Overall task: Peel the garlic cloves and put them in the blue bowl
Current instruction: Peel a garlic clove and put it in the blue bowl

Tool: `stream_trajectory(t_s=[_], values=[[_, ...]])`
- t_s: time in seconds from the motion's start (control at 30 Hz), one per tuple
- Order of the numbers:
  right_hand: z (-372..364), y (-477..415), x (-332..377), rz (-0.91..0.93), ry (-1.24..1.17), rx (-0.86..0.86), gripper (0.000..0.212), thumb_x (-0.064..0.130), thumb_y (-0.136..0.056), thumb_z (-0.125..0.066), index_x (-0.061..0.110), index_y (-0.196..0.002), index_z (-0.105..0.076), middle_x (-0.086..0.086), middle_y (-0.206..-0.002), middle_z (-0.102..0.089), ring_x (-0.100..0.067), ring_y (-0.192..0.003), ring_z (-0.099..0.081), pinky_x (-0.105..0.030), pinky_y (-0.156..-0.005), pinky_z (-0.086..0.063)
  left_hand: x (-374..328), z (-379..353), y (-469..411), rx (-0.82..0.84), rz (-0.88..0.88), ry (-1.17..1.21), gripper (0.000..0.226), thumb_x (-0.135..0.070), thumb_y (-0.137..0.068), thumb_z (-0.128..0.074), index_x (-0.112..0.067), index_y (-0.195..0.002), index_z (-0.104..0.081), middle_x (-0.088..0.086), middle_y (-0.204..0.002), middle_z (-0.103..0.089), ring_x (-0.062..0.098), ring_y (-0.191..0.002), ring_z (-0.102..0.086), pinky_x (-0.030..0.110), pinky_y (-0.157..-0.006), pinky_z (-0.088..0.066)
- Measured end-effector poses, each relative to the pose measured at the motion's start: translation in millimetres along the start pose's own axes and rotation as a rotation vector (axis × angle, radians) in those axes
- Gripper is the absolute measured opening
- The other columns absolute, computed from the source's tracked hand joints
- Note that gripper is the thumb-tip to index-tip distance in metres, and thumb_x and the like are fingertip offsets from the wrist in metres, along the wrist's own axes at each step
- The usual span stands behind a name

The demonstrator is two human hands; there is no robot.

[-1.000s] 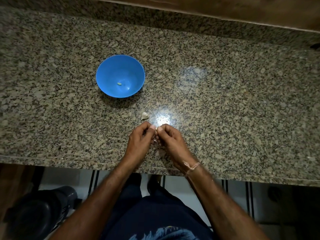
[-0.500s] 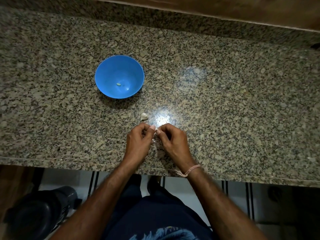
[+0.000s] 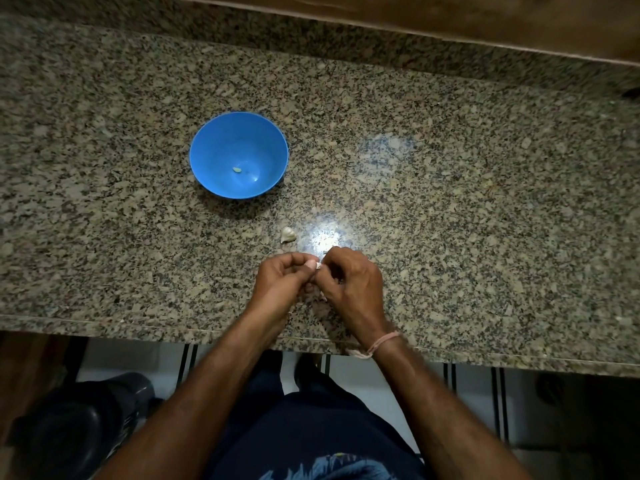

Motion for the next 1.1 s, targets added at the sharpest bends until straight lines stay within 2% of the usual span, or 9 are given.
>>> stream_trajectory(t_s=[0.07, 0.17, 0.33, 0.47, 0.57, 0.63, 0.8, 0.93, 1.1], values=[[0, -1, 7, 0.074, 0.097, -0.015, 0.026, 0.04, -0.095, -0.051, 0.023, -0.076, -0.054, 0.007, -0.069, -0.053, -0.013, -0.064, -0.05, -0.029, -0.056, -0.045, 12, -6, 0, 0.042, 0.148, 0.192, 0.015, -0.006, -0.098, -0.066, -0.003, -0.111, -0.073, 0.011, -0.103, -0.078, 0.019, -0.089, -0.072, 0.025, -0.072, -0.059], [0, -1, 5, 0.035, 0.029, -0.006, 0.024, 0.035, -0.094, -0.056, 0.02, -0.075, -0.058, 0.005, -0.068, -0.057, -0.012, -0.063, -0.052, -0.028, -0.055, -0.047, 14, -6, -1, 0.039, 0.162, 0.223, 0.014, -0.006, -0.1, -0.062, -0.003, -0.109, -0.072, 0.011, -0.1, -0.077, 0.012, -0.079, -0.069, 0.021, -0.064, -0.057], [-20, 6, -28, -0.349, -0.412, 0.173, 0.014, 0.021, -0.095, -0.071, 0.017, -0.082, -0.068, 0.0, -0.078, -0.069, -0.008, -0.07, -0.061, -0.027, -0.068, -0.055, -23, 6, 4, -0.04, -0.252, -0.246, 0.014, -0.008, -0.1, -0.064, -0.018, -0.101, -0.074, -0.002, -0.1, -0.077, 0.011, -0.096, -0.074, 0.024, -0.08, -0.06], [-11, 3, -24, -0.299, -0.38, 0.093, 0.014, 0.019, -0.094, -0.07, 0.015, -0.081, -0.069, 0.0, -0.077, -0.07, -0.008, -0.069, -0.061, -0.025, -0.065, -0.055, -9, 6, 1, -0.024, -0.088, -0.009, 0.019, -0.001, -0.1, -0.061, -0.013, -0.104, -0.076, 0.007, -0.101, -0.076, 0.011, -0.086, -0.069, 0.02, -0.069, -0.055], [-5, 0, -21, -0.237, -0.254, 0.059, 0.01, 0.017, -0.095, -0.071, 0.017, -0.086, -0.074, 0.005, -0.075, -0.07, -0.003, -0.065, -0.061, -0.013, -0.06, -0.049, 4, 9, -4, -0.041, 0.009, 0.094, 0.02, -0.001, -0.099, -0.062, -0.012, -0.11, -0.075, 0.011, -0.102, -0.074, 0.013, -0.086, -0.066, 0.025, -0.071, -0.054], [-4, -2, -18, -0.145, -0.095, 0.08, 0.007, 0.016, -0.096, -0.071, 0.017, -0.097, -0.078, 0.006, -0.084, -0.073, -0.002, -0.071, -0.064, -0.013, -0.066, -0.052, 6, 12, -5, -0.054, 0.01, 0.108, 0.019, 0.0, -0.098, -0.063, -0.011, -0.11, -0.074, 0.009, -0.099, -0.075, 0.013, -0.086, -0.067, 0.027, -0.075, -0.055], [-5, 1, -10, -0.026, 0.116, 0.054, 0.031, 0.008, -0.099, -0.064, 0.012, -0.129, -0.069, -0.001, -0.11, -0.07, -0.013, -0.097, -0.062, -0.027, -0.087, -0.053, 7, 13, -5, -0.078, -0.03, 0.104, 0.02, 0.004, -0.093, -0.069, -0.009, -0.107, -0.074, 0.009, -0.101, -0.075, 0.018, -0.092, -0.071, 0.026, -0.079, -0.058], [-11, 4, -24, -0.251, -0.295, 0.073, 0.017, 0.014, -0.096, -0.072, 0.015, -0.112, -0.074, 0.004, -0.103, -0.074, -0.006, -0.092, -0.069, -0.02, -0.083, -0.056, 4, 10, -3, -0.08, -0.062, 0.123, 0.015, 0.001, -0.093, -0.071, -0.008, -0.105, -0.074, 0.013, -0.103, -0.077, 0.026, -0.099, -0.074, 0.034, -0.086, -0.06], [-32, 14, -39, -0.477, -0.722, 0.12, 0.016, 0.007, -0.093, -0.074, 0.01, -0.108, -0.078, -0.003, -0.107, -0.079, -0.019, -0.105, -0.074, -0.045, -0.097, -0.06, -4, 8, 6, -0.115, -0.124, 0.073, 0.01, -0.002, -0.091, -0.074, -0.007, -0.1, -0.074, 0.013, -0.096, -0.079, 0.03, -0.096, -0.077, 0.04, -0.088, -0.062]])
Point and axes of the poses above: each hand's wrist, its own y-axis away from the middle knuckle, its own z-axis out of the back of the hand, x = y × z, the point moved 10 cm from there along -y, towards the middle knuckle
